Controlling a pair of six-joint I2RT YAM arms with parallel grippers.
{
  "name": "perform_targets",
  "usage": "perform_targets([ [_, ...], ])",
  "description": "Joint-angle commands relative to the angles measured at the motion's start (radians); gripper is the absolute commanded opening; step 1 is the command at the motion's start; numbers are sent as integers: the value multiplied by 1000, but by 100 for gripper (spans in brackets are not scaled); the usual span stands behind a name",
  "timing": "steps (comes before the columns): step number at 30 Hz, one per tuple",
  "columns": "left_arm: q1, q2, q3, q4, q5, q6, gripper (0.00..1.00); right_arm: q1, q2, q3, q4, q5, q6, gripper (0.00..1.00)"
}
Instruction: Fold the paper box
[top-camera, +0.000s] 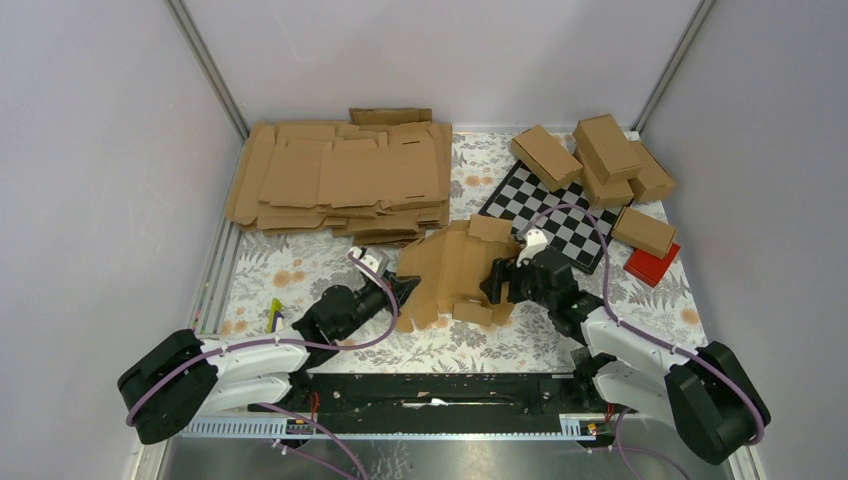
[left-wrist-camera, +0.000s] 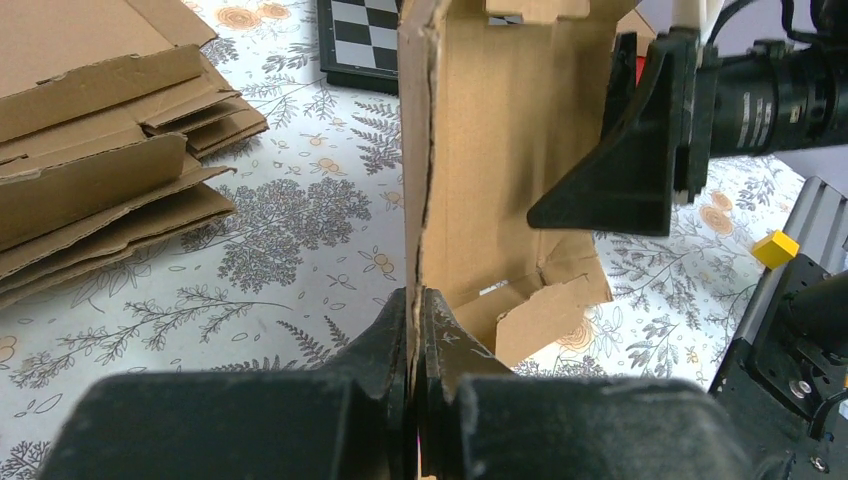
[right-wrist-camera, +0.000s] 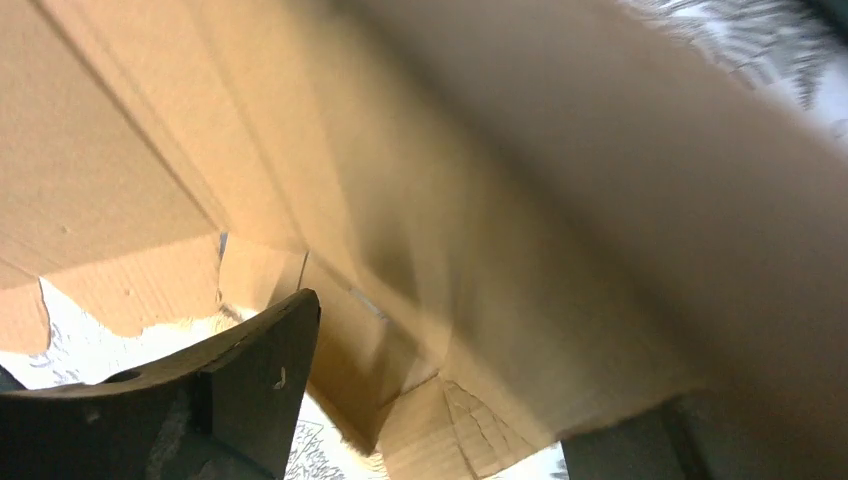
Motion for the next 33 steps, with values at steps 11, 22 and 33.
perform_targets([
  [11,-4,-54,-19,102,-24,-29,0,334,149,100,-68,336,29,88],
  [22,-4,-49,-18,109,1,-30,0,376,76,49,-49,270,70,100],
  [33,-5,-27,-31,197,137,-70,0,460,124,96,-90,459,173,90],
])
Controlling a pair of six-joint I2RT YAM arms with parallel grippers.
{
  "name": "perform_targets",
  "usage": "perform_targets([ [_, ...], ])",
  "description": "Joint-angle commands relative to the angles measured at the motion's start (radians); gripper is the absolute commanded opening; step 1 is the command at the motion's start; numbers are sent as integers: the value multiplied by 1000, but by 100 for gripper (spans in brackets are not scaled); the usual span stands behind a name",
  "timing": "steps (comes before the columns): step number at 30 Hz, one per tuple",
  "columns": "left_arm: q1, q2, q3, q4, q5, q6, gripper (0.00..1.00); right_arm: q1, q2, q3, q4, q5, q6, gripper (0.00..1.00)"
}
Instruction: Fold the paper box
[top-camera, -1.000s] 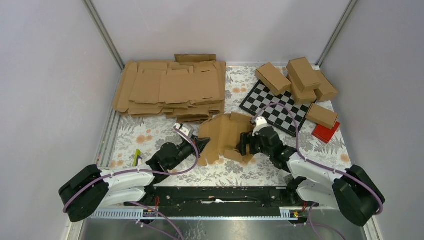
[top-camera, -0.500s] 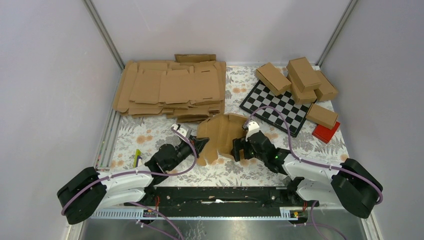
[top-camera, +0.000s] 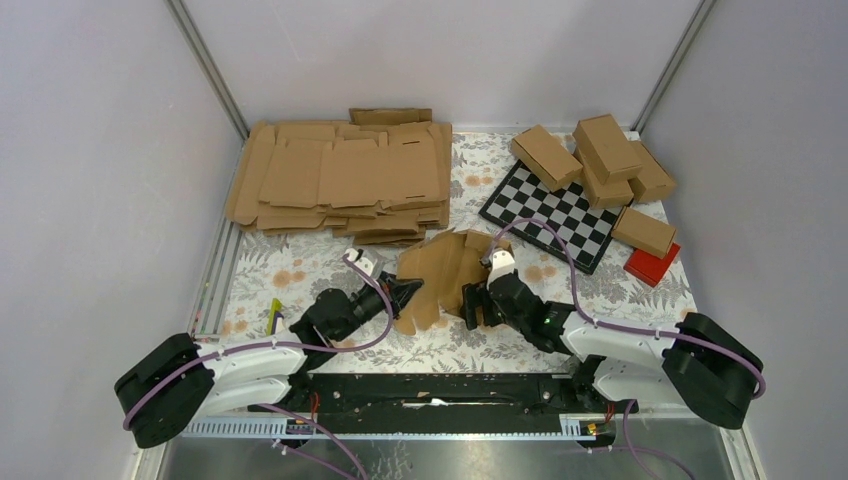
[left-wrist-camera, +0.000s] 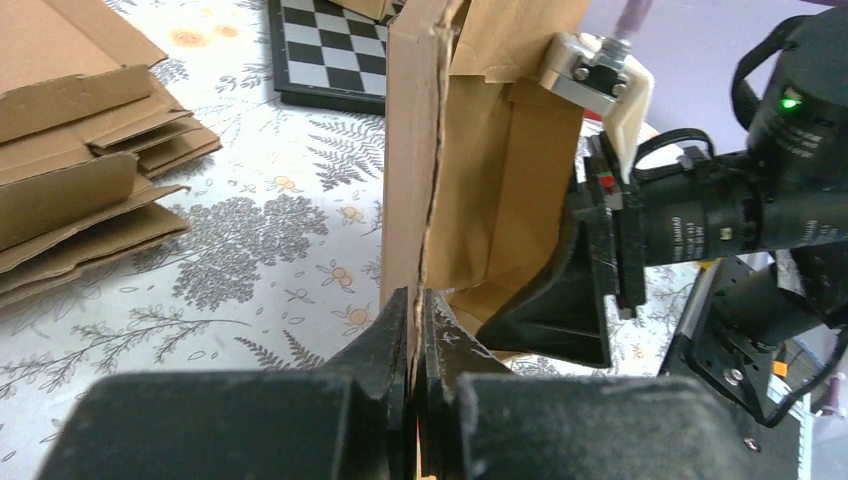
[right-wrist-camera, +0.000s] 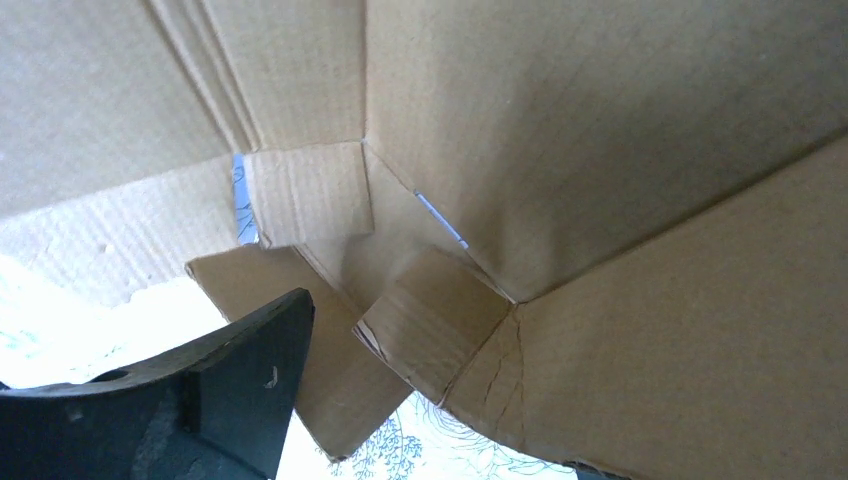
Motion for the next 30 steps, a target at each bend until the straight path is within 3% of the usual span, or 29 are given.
perform_targets([
  [1,-5,4,-14,159,91,-38,0,21,16,47,-1,93,55,90],
  [9,-4,42,-7,199,162,-50,0,31,13,75,-75,206,93,93],
  [11,-3,39,-4,184,142,-44,0,32,10,84,-109,239,105,97],
  [18,-3,13,-1,104,3,-23,0,31,-121,30,-133,291,89,100],
  [30,-4,-1,2,65,-69,0,0,31,-232,46,-192,377,60,87],
])
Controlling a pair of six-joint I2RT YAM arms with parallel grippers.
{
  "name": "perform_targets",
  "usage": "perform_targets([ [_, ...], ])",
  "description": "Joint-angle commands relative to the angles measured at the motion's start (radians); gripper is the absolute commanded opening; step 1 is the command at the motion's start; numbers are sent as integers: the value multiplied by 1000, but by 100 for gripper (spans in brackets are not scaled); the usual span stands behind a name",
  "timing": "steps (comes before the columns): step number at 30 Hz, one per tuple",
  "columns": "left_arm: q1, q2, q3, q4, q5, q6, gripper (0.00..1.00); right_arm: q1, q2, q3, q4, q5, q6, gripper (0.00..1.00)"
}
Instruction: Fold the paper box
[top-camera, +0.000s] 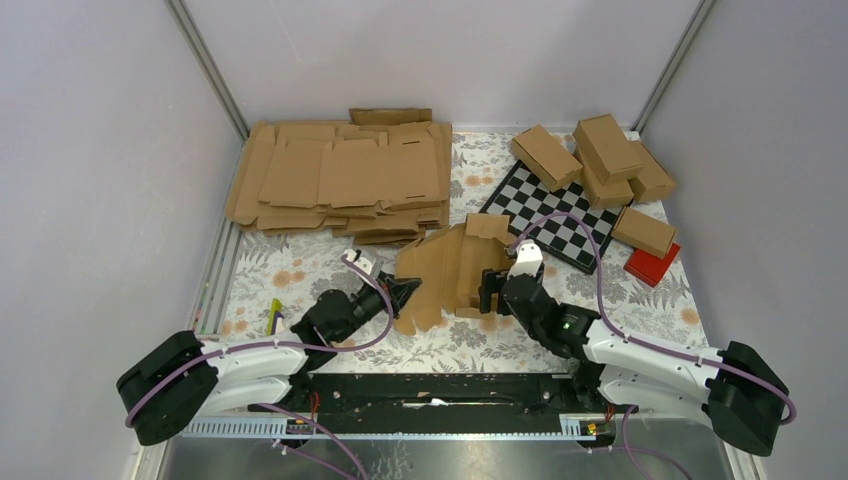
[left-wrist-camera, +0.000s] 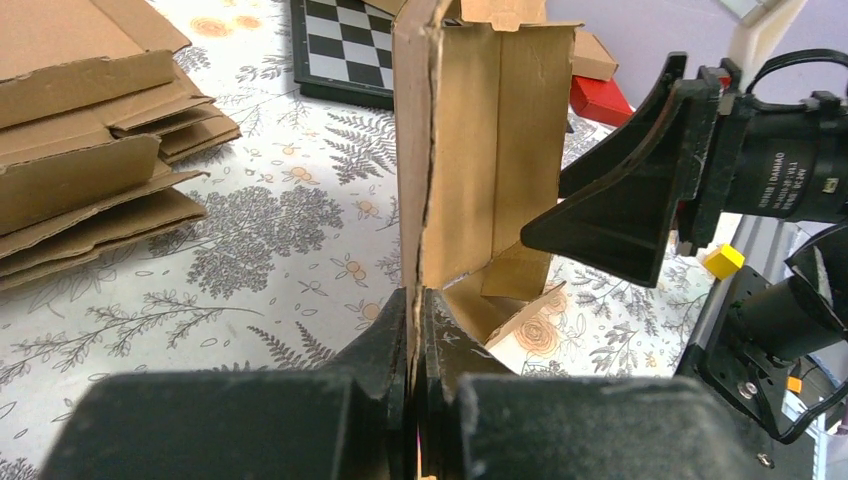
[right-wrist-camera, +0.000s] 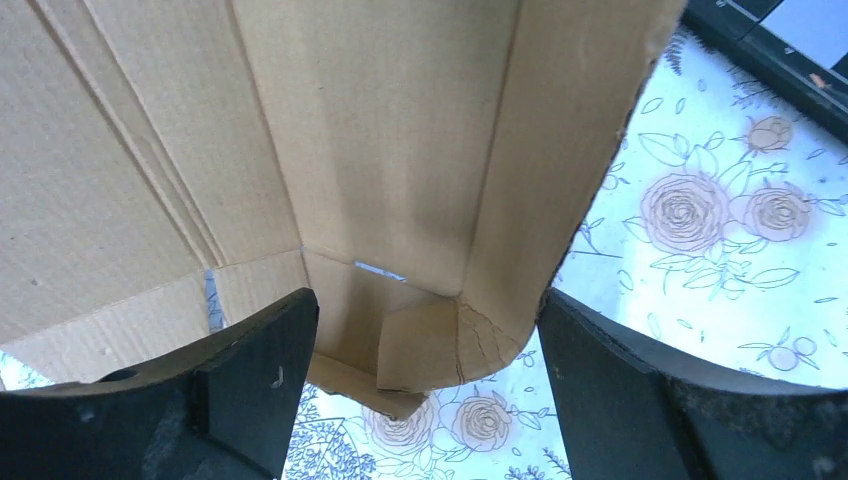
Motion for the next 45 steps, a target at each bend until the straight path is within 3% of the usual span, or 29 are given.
perform_targets([
  [1,-2,-27,18,24,-48,22,0,11,-15,34,-46,93,-17,86],
  [5,-3,-28,18,23,-55,28,0,11,19,66,-50,113,-54,77],
  [9,-5,-22,23,24,-61,36,0,11,81,74,80,121,-128,68],
  [14,-3,-17,31,40,-105,65,0,10,152,97,213,116,-197,41],
  [20,-4,7,58,49,-150,118,0,-9,225,123,284,89,-211,26],
  [26,-4,58,67,108,-194,182,0,-109,210,91,376,-14,-232,22],
  [30,-8,72,57,126,-191,192,0,-205,174,78,376,-177,-226,47],
  [37,-14,76,50,131,-182,192,0,-290,154,175,207,-241,-212,56],
  [42,-15,75,46,136,-175,190,0,-323,214,227,175,-319,-202,56],
  [43,-14,75,44,138,-174,190,0,-324,234,242,168,-333,-202,53],
  [45,-14,72,41,142,-172,187,0,-324,257,262,168,-340,-205,32],
])
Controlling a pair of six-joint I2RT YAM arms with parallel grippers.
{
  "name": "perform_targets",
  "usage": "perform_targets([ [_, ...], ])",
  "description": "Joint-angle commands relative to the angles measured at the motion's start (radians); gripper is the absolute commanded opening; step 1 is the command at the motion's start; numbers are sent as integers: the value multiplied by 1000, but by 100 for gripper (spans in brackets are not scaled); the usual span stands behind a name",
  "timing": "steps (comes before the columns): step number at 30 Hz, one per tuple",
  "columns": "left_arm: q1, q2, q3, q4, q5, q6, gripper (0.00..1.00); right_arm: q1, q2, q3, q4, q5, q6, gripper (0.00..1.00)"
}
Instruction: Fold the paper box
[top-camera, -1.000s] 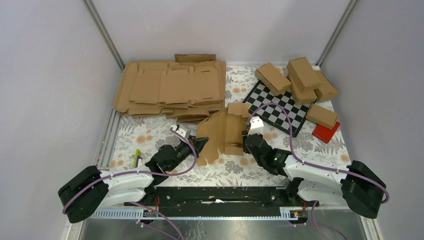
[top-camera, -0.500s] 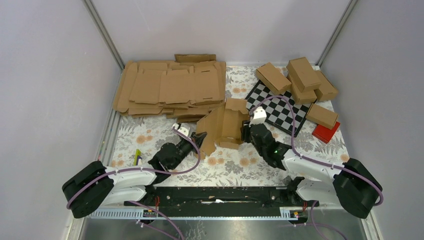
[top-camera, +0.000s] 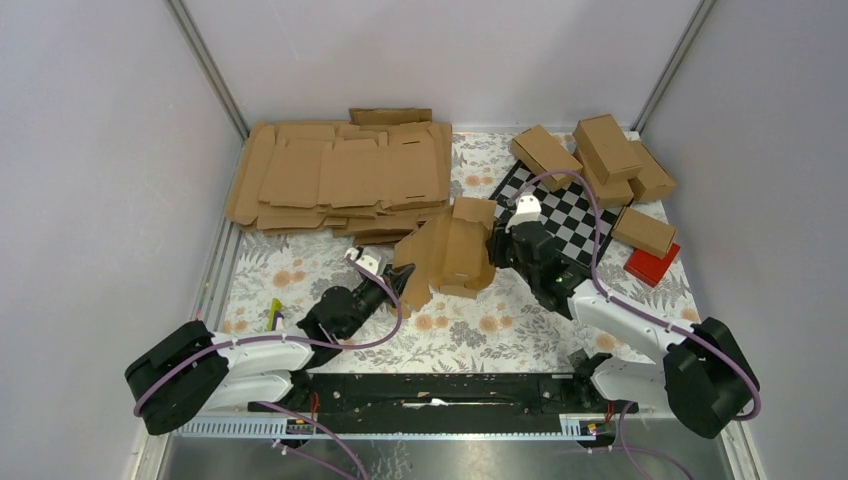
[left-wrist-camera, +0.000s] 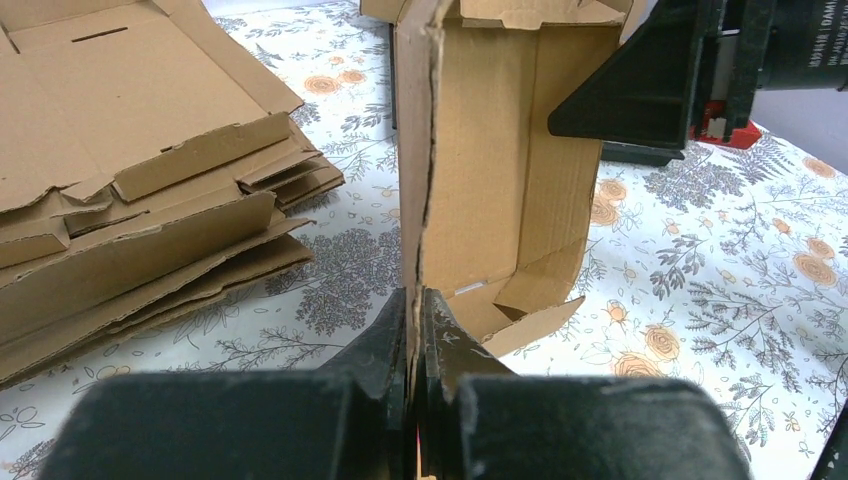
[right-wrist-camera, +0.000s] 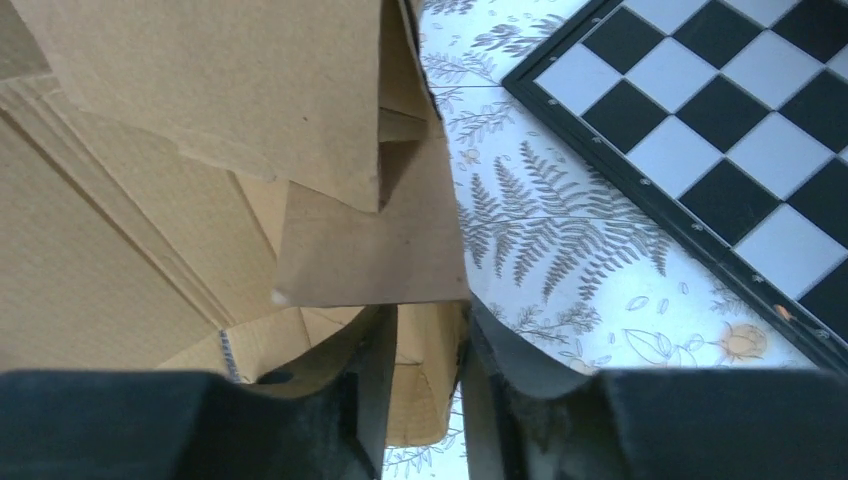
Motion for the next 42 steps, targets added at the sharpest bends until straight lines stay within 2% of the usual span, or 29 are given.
perform_targets([
  [1,-5,-3,6,88,2,8,0,-9,48,77,-15,-62,-10,16],
  [2,-6,-3,6,88,2,8,0,-9,50,80,-9,-60,-24,3],
  [3,-5,-4,6,87,1,7,0,-9,49,83,-7,-56,-41,0],
  [5,-6,-16,8,76,-1,-4,3,-10,41,82,10,-56,-93,0],
  [6,-5,-36,16,46,2,-9,14,-9,32,73,25,-62,-125,0],
  [8,-5,-91,49,-76,17,-10,50,-10,5,45,60,-55,-164,0],
  [9,-5,-116,67,-138,9,-17,62,-9,-8,27,79,-48,-174,0],
  [11,-4,-163,85,-225,-22,-38,75,-10,-34,-6,119,-53,-190,0],
  [14,-1,-195,74,-244,-52,-56,84,-9,-48,-30,153,-78,-209,0],
  [21,49,-77,166,-283,-20,-47,74,-7,-51,-48,178,-117,-228,0],
  [23,69,-41,185,-283,-10,-45,67,-6,-52,-53,184,-121,-229,0],
  [25,74,-30,188,-272,26,-22,52,-4,-52,-56,179,-119,-226,0],
  [28,74,-27,199,-280,78,17,5,-2,-56,-63,164,-124,-211,0],
  [29,74,-23,205,-293,88,21,0,-2,-58,-68,158,-126,-206,0],
  [30,73,-17,210,-300,93,24,0,-1,-59,-70,147,-132,-202,0],
  [32,73,-6,212,-299,101,29,0,1,-52,-68,124,-155,-194,6],
  [33,72,-3,210,-293,107,31,0,0,-49,-59,103,-165,-185,15],
  [34,73,-4,207,-284,112,32,0,1,-42,-52,83,-172,-176,29],
  [37,73,-14,190,-260,122,36,0,4,-40,-64,58,-164,-165,51],
  [39,73,-21,178,-248,128,37,0,5,-45,-90,72,-158,-150,53],
  [42,72,-23,180,-255,140,25,0,11,-34,-116,90,-151,-90,45],
])
